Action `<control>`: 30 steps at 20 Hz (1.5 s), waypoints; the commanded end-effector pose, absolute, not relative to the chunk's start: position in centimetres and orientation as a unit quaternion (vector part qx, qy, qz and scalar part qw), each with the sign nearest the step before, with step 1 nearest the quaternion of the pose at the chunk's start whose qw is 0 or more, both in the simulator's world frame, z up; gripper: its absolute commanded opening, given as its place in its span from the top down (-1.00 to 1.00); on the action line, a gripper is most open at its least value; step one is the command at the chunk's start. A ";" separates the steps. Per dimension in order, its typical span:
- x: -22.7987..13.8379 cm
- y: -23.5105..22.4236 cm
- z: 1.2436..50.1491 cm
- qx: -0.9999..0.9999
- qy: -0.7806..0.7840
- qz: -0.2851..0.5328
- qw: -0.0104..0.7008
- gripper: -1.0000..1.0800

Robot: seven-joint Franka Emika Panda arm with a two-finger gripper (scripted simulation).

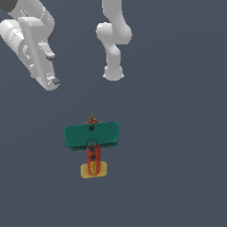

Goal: Pick up the object and move it to a goal position.

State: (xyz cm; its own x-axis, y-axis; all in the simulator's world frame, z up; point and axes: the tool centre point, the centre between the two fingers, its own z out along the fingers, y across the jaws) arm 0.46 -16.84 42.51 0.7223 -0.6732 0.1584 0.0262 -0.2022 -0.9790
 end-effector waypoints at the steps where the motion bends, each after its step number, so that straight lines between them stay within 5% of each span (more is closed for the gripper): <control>1: 0.7 -17.4 41.3 -0.712 0.233 -0.296 0.593 -0.62; 17: 1.8 -19.1 32.4 -0.698 0.278 -0.280 0.598 -0.62; 30: 1.9 -19.2 29.7 -0.698 0.289 -0.271 0.596 -0.62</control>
State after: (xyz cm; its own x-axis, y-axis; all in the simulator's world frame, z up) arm 1.89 -19.17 29.95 0.6853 -0.7274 0.0366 -0.0777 -0.1231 -0.9894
